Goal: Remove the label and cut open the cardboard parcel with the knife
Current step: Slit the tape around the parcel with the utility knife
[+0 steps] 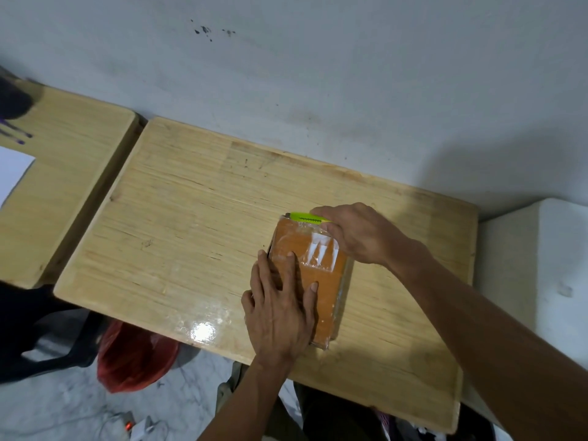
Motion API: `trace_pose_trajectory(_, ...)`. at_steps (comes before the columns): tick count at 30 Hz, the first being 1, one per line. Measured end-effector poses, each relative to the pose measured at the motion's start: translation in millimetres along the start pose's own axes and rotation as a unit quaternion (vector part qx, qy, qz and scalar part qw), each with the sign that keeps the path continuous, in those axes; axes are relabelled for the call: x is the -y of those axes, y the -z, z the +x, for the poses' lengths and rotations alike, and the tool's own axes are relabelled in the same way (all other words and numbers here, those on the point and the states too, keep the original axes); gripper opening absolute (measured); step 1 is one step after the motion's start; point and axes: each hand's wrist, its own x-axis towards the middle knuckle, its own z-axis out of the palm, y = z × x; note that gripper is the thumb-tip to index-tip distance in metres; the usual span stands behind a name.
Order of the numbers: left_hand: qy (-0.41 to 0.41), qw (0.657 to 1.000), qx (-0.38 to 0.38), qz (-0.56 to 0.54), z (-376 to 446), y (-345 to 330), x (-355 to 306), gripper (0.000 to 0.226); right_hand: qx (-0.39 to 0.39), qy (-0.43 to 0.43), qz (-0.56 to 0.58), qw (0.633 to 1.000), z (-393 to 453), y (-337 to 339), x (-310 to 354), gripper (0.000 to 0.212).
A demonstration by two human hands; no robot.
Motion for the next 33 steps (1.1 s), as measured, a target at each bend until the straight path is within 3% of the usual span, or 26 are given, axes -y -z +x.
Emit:
trace_pose_trajectory(8, 0.003, 1.0, 0.001, 0.007, -0.4, -2.1, -1.9, 0.068, -0.061, 0.101, -0.027, 0.993, -20.3, 2.6, -17.0, 0.039)
trace_pose_trajectory(16, 0.002, 1.0, 0.002, 0.014, -1.2, -2.8, -1.4, 0.066, -0.063, 0.122, -0.043, 0.99, -32.1, 11.6, -15.7, 0.039)
trace_pose_trajectory(33, 0.001, 1.0, 0.001, 0.021, -2.0, -7.5, 1.4, 0.063, -0.032, 0.035, -0.084, 0.995, -56.9, 11.4, -23.7, 0.032)
